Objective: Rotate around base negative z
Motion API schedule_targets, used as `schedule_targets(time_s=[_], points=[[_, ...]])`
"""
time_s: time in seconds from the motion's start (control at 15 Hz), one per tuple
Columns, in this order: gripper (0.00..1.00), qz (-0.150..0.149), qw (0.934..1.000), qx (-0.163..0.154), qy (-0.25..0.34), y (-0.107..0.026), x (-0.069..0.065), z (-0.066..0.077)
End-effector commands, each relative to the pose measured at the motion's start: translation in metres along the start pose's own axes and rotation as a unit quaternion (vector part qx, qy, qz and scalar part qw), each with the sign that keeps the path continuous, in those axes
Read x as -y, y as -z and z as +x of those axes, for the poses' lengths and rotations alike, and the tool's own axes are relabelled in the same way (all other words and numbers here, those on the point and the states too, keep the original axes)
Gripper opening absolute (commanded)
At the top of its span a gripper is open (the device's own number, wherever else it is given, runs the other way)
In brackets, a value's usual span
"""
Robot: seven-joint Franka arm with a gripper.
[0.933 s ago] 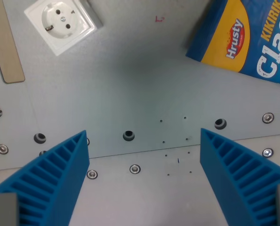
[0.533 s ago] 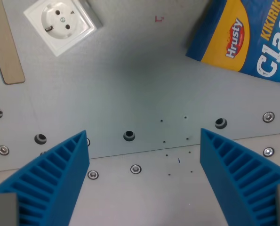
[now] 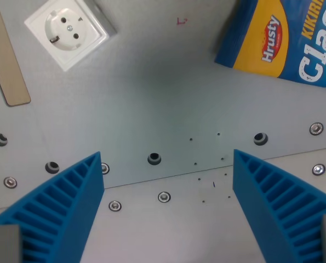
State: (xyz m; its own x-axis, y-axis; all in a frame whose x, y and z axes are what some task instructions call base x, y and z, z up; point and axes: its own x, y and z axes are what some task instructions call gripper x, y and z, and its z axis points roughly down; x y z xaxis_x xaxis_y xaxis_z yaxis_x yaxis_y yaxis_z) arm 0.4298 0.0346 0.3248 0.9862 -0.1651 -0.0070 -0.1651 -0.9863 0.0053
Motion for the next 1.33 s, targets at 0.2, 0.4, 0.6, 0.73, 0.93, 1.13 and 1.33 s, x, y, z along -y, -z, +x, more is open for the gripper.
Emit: schedule_targets(time_s=[0.2,0.4,0.6,0.73,0.93,1.13,1.33], points=[[1.0,0.001,0.9968,-0.002,-0.079,0.0025,-0.0001,-0.0002],[1.0,0.002,0.9951,-0.002,-0.099,0.0025,-0.0001,-0.0002],[1.0,0.002,0.9929,-0.002,-0.119,0.0025,-0.0001,-0.0002],[1.0,0.002,0.9912,-0.002,-0.132,0.0025,-0.0001,-0.0002],[1.0,0.002,0.9884,-0.002,-0.152,0.0025,-0.0001,-0.0002],[1.0,0.002,0.9851,-0.001,-0.172,0.0025,-0.0001,-0.0002],[1.0,0.002,0.9815,-0.001,-0.192,0.0025,-0.0001,-0.0002]])
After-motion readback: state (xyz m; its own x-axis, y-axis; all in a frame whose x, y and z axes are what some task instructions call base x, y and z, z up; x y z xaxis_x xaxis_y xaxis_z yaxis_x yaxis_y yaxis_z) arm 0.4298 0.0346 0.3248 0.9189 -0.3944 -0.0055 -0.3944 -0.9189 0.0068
